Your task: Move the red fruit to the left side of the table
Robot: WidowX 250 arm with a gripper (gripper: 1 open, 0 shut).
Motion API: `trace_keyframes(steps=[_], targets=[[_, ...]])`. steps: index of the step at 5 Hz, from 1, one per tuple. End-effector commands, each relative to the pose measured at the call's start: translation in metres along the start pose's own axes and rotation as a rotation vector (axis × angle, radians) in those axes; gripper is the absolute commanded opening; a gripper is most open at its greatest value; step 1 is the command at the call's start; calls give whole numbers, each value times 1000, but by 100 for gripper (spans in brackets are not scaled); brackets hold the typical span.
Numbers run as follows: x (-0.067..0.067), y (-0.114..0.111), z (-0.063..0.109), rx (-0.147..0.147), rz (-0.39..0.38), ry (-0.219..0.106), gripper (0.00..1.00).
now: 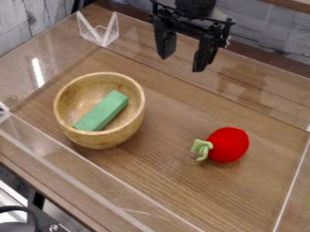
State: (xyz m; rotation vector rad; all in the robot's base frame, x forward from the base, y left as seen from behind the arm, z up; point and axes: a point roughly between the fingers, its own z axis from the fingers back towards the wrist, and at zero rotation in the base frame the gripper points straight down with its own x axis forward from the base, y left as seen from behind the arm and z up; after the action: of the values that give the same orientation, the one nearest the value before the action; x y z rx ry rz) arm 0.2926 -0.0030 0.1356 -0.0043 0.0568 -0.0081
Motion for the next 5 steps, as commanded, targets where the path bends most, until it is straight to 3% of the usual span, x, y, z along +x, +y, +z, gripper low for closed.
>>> trace_keyframes(steps=[1, 3, 5], targets=[[-4, -6, -11, -7, -22, 27, 100], [-18, -62, -27, -5, -184, 8, 100], [-18, -89, -47, 22, -257, -27, 100]])
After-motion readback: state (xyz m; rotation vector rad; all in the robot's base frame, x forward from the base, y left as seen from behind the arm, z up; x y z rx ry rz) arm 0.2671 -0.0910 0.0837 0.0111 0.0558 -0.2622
